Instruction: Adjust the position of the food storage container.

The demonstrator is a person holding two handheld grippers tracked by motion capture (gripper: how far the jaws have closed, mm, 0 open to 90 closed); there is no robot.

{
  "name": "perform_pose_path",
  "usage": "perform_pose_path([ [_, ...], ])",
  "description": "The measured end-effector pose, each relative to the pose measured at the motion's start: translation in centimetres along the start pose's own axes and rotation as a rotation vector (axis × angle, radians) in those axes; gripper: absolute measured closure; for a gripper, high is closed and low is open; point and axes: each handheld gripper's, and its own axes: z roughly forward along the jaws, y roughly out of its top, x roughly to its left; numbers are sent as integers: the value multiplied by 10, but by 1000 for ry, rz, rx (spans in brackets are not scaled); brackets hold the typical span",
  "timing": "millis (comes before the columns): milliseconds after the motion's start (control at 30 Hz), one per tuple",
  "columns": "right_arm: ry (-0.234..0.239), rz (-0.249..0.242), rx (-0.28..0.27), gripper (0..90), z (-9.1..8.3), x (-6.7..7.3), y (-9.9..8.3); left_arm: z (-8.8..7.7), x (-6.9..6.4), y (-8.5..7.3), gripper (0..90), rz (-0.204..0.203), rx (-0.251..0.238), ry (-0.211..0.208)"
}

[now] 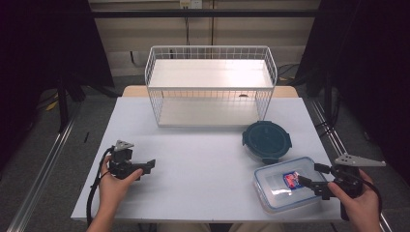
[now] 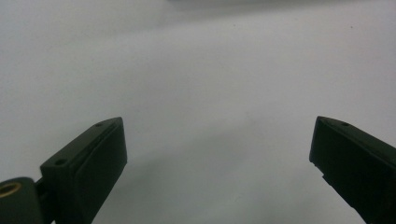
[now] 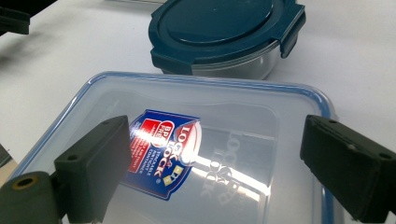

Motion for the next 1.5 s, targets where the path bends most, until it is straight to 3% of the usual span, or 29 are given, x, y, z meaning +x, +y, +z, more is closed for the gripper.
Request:
perform_pose_path([
  [233, 4, -2, 2, 85, 0, 0, 0, -1, -6, 1, 40, 39, 11, 0],
  [800, -5, 20, -3, 89, -17, -1, -5, 8, -20, 6, 40, 75, 32, -49],
  [1067, -29, 22, 2, 91, -22, -4, -9, 11, -24, 10, 41, 85, 25, -50],
  [1267, -43, 62, 43, 82, -23, -6, -14, 13, -29, 12, 41, 107, 27, -42],
  [1400, -51, 79, 42, 81, -23, -9, -17, 14, -30, 12, 41, 99, 26, -50],
  [1500, -51, 105, 71, 80, -22, -12, -20, 15, -30, 12, 41, 99, 30, -47],
])
